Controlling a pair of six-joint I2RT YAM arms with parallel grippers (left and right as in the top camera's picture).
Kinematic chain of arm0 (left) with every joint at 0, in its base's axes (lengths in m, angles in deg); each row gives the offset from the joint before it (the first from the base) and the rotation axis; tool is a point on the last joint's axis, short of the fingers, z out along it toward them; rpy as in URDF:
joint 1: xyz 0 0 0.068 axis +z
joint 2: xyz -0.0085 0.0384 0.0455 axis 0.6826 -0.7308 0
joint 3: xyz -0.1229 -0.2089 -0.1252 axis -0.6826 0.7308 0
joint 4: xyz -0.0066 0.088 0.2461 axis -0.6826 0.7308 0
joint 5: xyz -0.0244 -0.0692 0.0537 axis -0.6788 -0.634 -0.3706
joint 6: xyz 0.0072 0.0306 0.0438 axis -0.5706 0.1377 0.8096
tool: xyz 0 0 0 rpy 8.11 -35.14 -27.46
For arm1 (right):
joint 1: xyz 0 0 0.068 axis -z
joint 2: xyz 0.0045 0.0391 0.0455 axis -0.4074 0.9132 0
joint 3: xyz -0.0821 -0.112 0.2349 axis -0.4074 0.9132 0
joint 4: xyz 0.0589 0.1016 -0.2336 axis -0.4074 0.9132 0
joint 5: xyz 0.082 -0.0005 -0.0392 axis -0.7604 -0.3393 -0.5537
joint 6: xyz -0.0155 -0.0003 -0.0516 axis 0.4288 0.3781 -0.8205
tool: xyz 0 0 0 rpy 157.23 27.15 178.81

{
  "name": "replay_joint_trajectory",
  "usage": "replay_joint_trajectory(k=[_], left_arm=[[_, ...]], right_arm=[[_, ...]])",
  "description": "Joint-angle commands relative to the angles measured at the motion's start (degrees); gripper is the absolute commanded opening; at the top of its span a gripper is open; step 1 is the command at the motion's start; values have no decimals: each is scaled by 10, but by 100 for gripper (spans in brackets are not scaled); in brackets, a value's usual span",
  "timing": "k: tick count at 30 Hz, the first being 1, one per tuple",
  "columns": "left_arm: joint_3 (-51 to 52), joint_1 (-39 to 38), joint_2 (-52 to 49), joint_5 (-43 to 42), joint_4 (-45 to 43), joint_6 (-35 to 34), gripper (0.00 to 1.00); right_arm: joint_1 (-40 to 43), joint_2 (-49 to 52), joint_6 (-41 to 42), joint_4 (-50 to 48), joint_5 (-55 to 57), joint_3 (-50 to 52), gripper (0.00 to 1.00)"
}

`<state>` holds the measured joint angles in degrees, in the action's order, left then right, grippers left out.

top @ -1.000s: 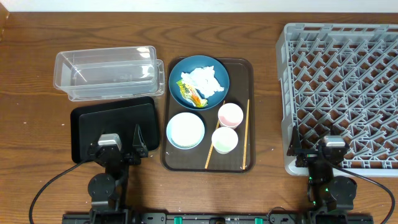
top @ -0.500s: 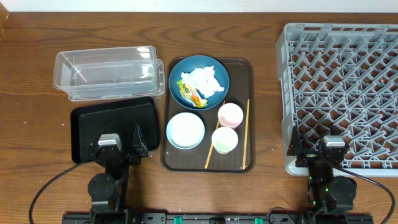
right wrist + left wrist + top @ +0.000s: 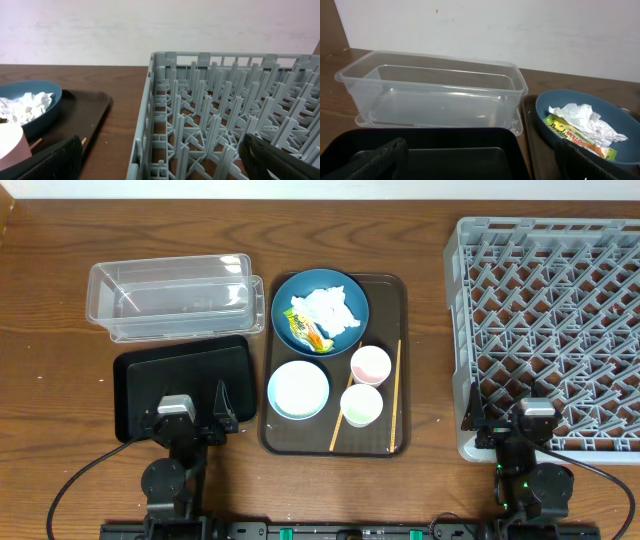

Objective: Sort waste into correct bins and load items into the dishwasher rack

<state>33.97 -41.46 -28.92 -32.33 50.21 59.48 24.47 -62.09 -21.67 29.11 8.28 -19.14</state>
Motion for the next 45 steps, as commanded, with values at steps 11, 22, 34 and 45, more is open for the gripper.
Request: replay_joint_trajectory(k=[11, 22, 34, 45], left_arm=[[11, -1, 4, 6, 17, 3, 96], [-2, -1, -24, 7, 18, -69, 96], [-188, -1, -257, -34, 111, -84, 96], [-539, -1, -552, -108, 488, -83, 96]], right_arm=[[2, -2, -6, 2, -4, 1, 99], [2, -2, 22, 2, 1, -16, 99], [2, 141, 48, 101, 6, -167, 99], [2, 440, 47, 382, 3, -459, 99]])
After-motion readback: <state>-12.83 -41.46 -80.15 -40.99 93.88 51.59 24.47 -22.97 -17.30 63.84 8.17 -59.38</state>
